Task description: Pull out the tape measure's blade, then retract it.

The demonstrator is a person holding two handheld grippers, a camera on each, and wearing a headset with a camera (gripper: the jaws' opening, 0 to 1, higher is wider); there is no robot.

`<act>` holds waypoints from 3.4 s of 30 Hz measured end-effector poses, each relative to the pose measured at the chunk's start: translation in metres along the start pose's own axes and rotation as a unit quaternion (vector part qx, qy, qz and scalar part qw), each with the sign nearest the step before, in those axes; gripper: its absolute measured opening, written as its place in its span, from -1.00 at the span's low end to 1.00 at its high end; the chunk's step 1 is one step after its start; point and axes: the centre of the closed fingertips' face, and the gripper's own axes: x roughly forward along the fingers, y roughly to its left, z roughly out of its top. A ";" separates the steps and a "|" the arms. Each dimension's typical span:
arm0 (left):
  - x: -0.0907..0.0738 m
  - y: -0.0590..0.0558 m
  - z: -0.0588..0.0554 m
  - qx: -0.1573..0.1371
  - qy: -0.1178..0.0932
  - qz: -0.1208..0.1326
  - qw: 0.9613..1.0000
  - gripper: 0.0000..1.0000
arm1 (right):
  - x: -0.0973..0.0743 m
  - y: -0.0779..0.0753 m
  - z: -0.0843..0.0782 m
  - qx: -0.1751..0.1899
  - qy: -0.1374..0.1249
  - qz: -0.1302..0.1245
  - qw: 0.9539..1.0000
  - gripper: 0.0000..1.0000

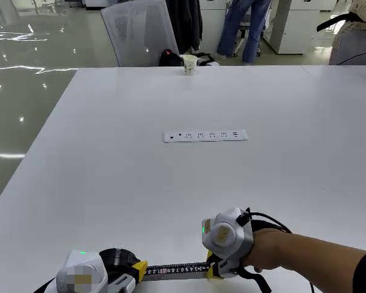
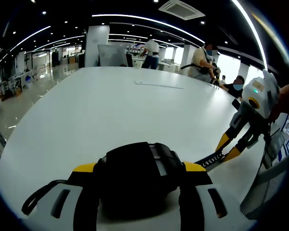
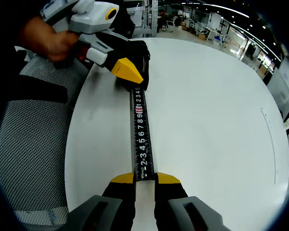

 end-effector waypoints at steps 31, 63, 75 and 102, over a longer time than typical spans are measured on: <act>0.002 0.000 -0.001 0.014 0.004 0.003 1.000 0.25 | 0.002 0.000 0.007 0.016 -0.001 0.001 1.000 -0.78; 0.000 -0.001 0.000 0.011 0.007 -0.006 1.000 0.25 | 0.007 0.001 0.018 0.002 -0.017 0.007 1.000 -0.79; 0.000 -0.001 -0.001 0.011 0.008 -0.007 1.000 0.25 | 0.010 0.001 0.023 0.003 -0.021 0.009 1.000 -0.79; 0.001 0.000 -0.001 0.010 0.008 -0.009 1.000 0.25 | 0.013 0.002 0.029 0.003 -0.019 0.010 1.000 -0.78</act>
